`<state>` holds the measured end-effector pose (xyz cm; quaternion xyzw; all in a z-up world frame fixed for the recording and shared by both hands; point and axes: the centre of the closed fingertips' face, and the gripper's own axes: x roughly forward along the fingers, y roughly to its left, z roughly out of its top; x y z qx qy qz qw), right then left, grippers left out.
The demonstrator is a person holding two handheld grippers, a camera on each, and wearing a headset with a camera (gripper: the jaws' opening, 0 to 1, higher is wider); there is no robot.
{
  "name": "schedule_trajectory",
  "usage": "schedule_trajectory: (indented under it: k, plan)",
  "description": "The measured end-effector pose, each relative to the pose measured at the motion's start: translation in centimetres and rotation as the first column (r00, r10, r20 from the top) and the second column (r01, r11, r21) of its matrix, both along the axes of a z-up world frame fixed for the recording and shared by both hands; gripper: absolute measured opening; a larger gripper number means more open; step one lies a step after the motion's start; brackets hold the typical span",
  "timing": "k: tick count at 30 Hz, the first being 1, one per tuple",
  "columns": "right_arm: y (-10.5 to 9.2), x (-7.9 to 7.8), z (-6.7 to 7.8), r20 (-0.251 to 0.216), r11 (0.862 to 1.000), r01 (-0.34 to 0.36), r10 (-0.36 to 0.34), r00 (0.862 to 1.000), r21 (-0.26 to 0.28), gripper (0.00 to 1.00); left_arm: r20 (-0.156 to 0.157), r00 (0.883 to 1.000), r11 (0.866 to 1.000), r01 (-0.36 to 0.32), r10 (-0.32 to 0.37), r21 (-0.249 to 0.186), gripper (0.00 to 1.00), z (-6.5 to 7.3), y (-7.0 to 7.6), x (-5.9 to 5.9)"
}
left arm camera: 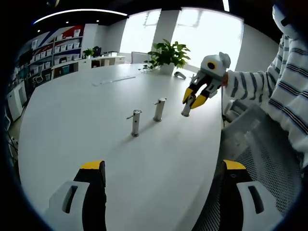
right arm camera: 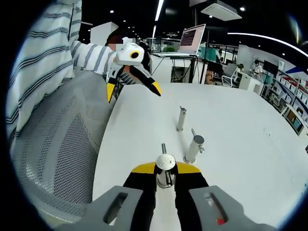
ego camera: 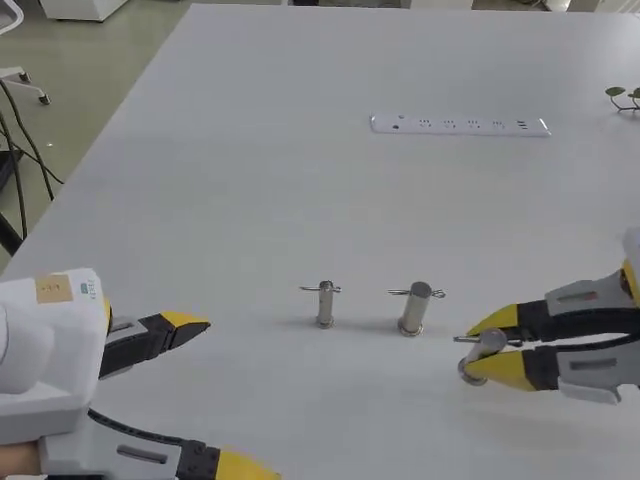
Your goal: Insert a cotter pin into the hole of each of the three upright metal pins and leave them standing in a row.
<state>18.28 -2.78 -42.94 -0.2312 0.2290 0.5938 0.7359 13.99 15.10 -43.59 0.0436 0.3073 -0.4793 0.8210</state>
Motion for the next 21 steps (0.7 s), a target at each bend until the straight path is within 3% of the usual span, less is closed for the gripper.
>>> schedule_trajectory:
  k: [6, 11, 21]
  plan:
    - [-0.9, 2.1, -0.5, -0.001, 1.000, 0.029, -0.029, 1.000, -0.005, 0.08, -0.013, 1.000, 1.000, -0.003, 0.003, 0.012, 0.98, -0.2, 0.1, -0.3]
    - [-1.2, 3.6, -1.3, -0.001, 0.999, 0.036, -0.036, 0.999, -0.023, 0.08, -0.027, 1.000, 1.000, -0.009, 0.009, -0.025, 0.98, 0.2, -0.2, -0.6]
    - [-2.1, 5.0, -1.8, -0.011, 0.999, 0.042, -0.042, 0.999, -0.015, 0.08, -0.048, 0.999, 1.000, 0.014, -0.015, -0.021, 0.97, 0.1, -0.8, -1.1]
